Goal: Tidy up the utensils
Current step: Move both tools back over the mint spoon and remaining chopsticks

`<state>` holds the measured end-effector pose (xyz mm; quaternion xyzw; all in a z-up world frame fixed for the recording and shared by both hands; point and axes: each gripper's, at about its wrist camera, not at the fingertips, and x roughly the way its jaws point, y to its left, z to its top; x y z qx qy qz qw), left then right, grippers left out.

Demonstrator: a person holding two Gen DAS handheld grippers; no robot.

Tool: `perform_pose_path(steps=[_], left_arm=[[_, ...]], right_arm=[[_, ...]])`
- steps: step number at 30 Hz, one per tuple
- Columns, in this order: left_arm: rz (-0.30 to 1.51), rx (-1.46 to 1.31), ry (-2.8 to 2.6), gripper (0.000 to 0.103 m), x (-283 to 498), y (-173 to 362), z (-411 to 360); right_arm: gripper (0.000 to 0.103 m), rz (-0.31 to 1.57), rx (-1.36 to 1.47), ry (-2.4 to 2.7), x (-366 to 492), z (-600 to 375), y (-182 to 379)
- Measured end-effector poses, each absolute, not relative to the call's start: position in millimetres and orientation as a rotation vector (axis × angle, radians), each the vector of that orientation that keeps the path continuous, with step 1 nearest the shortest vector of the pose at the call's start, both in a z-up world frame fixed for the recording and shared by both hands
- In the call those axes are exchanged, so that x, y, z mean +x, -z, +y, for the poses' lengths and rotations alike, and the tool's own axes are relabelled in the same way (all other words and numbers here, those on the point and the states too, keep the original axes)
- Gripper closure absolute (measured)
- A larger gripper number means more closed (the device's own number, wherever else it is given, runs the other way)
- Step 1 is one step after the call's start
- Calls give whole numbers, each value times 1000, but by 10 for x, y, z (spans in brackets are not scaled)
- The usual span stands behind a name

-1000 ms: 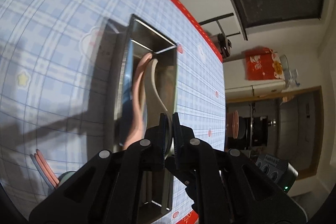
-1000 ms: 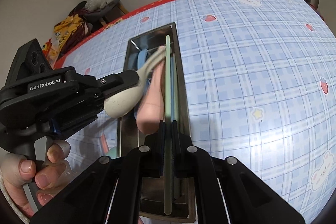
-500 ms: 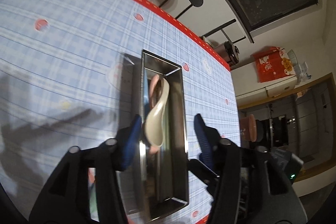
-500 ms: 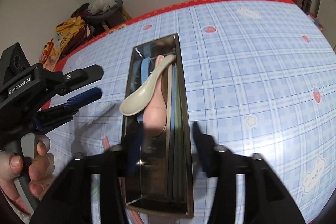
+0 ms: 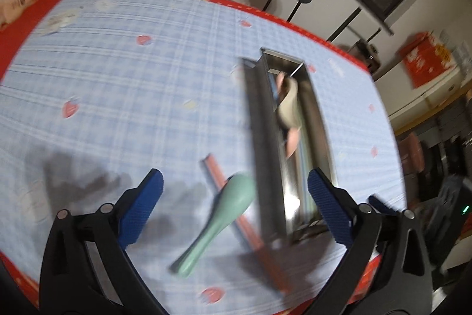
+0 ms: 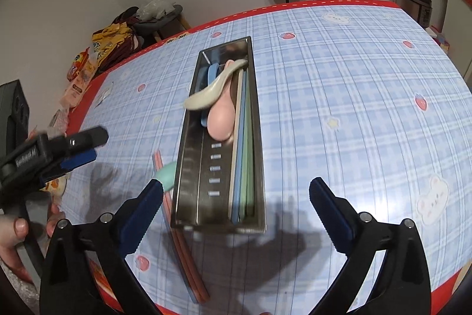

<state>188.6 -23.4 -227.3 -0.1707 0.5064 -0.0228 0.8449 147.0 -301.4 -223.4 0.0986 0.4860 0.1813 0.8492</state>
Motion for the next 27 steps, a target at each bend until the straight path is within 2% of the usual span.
perform_pose_path(steps=[10,18,20,21,22,25,27], left_arm=[[1084,-95,2,6,1207,2463,-410],[1079,-43,-4,7,1017,2510,-363],[1079,-53,-1,9,1009,2504,-347],[1077,-61,3,11,1010,2503,-333],[1076,-65,7,13,1016,2500,-334],[1084,-83,27,26,1019,2508,-325],[1088,-106,37,38,1010,2518,-304]], right_arm=[[6,1042,150,-458,1039,-2883,2475],[6,1107,105,-562,816,-2711,2628],[15,1112,100,-578,800,-2691,2638],[27,1123,94,-597,800,-2664,2645],[31,1127,91,-606,800,-2650,2647],[55,1127,90,-660,793,-2564,2628],[70,1122,66,-692,791,-2487,2614]])
